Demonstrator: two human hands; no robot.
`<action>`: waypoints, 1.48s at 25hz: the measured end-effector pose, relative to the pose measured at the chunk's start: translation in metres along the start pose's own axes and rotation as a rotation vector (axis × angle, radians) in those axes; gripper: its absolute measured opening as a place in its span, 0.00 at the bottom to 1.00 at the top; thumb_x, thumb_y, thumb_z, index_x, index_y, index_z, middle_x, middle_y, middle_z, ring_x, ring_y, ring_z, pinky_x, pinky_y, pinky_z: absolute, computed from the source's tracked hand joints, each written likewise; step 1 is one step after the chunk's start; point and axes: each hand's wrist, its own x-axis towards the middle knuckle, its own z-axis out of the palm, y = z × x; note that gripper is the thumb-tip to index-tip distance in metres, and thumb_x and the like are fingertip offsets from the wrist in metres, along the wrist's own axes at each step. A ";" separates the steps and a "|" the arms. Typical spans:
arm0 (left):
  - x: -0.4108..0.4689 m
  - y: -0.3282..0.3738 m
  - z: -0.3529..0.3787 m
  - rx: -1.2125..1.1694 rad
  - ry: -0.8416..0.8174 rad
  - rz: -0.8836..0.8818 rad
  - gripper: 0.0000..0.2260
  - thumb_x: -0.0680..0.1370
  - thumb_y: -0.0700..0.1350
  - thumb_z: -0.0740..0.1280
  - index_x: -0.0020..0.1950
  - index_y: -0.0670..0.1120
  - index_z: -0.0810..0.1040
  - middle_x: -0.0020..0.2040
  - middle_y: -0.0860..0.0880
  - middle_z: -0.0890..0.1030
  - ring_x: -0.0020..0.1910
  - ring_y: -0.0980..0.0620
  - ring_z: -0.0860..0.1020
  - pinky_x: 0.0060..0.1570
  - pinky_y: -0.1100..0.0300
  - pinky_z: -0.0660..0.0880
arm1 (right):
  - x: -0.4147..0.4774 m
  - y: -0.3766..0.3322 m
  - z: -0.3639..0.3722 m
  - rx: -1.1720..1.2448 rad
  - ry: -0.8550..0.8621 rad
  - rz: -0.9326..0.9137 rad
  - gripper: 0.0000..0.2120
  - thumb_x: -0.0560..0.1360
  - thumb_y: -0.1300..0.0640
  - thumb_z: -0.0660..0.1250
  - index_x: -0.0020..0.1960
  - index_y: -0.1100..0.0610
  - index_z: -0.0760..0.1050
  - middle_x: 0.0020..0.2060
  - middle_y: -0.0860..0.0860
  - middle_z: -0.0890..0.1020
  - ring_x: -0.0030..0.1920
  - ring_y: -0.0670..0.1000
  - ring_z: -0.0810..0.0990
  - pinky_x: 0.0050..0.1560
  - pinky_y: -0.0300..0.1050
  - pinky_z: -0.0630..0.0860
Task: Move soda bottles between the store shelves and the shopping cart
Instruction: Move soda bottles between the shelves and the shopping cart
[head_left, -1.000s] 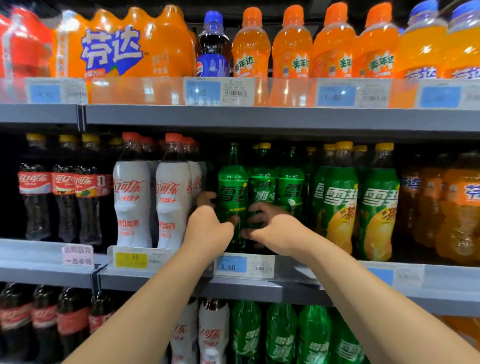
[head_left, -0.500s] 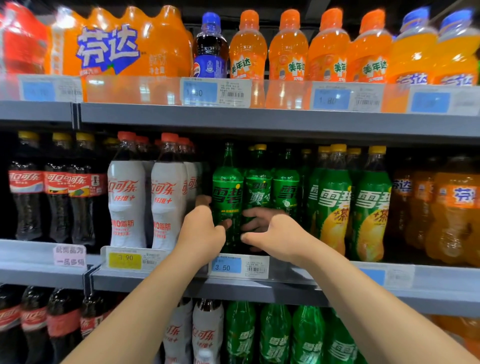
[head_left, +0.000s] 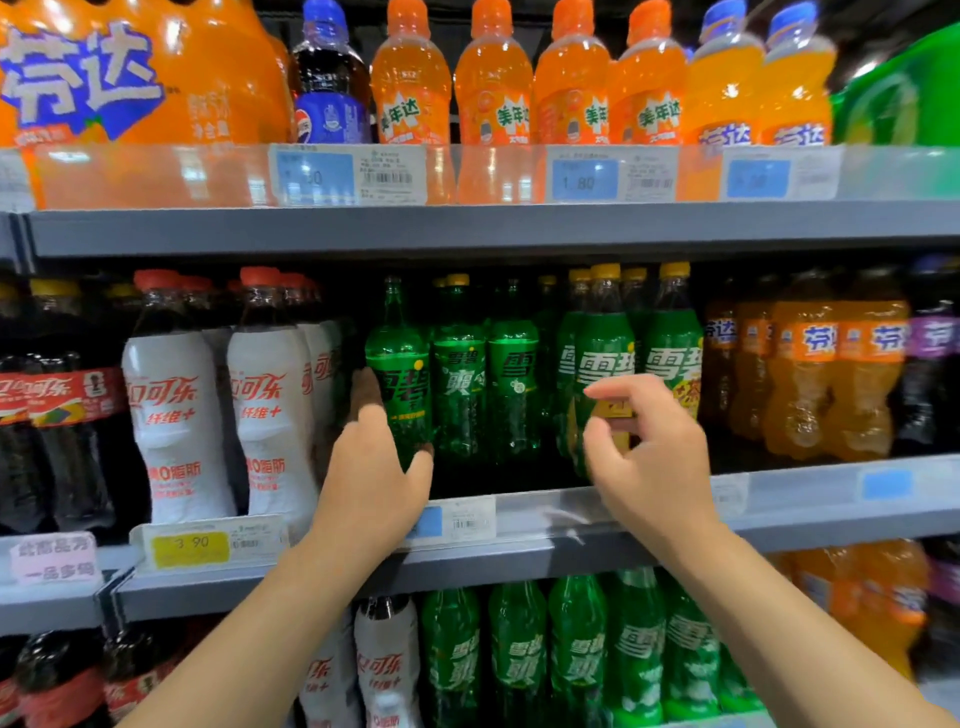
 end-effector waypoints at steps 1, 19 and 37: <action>-0.005 0.002 0.003 0.034 0.069 0.110 0.36 0.76 0.42 0.72 0.78 0.34 0.58 0.46 0.46 0.75 0.46 0.42 0.79 0.36 0.63 0.73 | -0.001 0.008 -0.014 -0.046 0.049 -0.005 0.09 0.76 0.67 0.68 0.55 0.60 0.78 0.49 0.52 0.79 0.51 0.51 0.79 0.51 0.43 0.80; 0.030 0.125 0.118 -0.269 -0.373 -0.158 0.41 0.68 0.54 0.79 0.76 0.51 0.63 0.67 0.46 0.77 0.60 0.45 0.78 0.58 0.50 0.77 | 0.064 0.133 -0.085 -0.046 -0.521 0.580 0.34 0.73 0.51 0.77 0.74 0.49 0.66 0.62 0.48 0.81 0.60 0.53 0.81 0.53 0.45 0.83; 0.024 0.125 0.126 -0.029 -0.324 -0.126 0.32 0.69 0.61 0.77 0.66 0.49 0.70 0.52 0.51 0.79 0.48 0.47 0.80 0.49 0.53 0.78 | 0.056 0.150 -0.067 -0.073 -0.544 0.539 0.30 0.67 0.44 0.81 0.62 0.46 0.70 0.52 0.46 0.82 0.48 0.48 0.81 0.43 0.43 0.80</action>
